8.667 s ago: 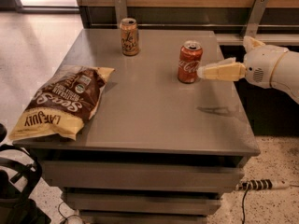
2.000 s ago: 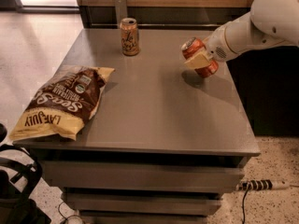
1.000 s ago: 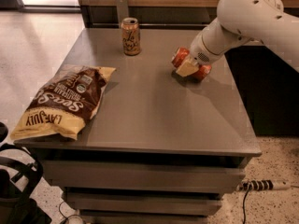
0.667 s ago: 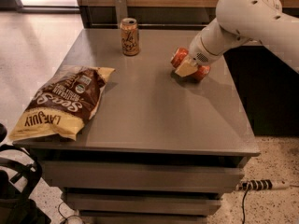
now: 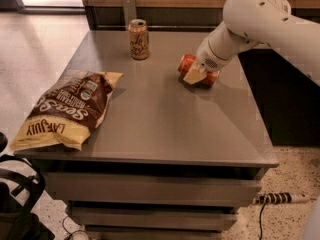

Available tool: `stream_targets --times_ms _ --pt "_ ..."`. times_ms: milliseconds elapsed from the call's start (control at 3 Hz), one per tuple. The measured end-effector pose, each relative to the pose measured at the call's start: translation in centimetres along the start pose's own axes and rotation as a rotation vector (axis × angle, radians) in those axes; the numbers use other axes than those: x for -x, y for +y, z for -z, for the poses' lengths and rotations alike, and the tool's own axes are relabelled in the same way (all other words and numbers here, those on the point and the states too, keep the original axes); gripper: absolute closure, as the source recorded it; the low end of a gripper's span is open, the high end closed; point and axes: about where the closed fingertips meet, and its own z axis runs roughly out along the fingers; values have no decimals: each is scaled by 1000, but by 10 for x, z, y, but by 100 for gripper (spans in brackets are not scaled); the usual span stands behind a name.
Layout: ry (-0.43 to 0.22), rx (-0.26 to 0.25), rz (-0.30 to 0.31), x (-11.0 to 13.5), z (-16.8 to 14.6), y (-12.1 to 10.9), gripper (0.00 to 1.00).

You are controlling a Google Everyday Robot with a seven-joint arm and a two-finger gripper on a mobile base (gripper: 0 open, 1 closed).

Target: Knock coke can over

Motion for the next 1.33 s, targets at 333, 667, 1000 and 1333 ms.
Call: stream_targets --times_ms 333,667,1000,1333 --pt "8 39 28 9 -12 6 100" --pt "8 39 28 11 -9 5 100" --pt "17 80 55 18 -21 12 100" --pt "16 80 55 22 -15 10 100"
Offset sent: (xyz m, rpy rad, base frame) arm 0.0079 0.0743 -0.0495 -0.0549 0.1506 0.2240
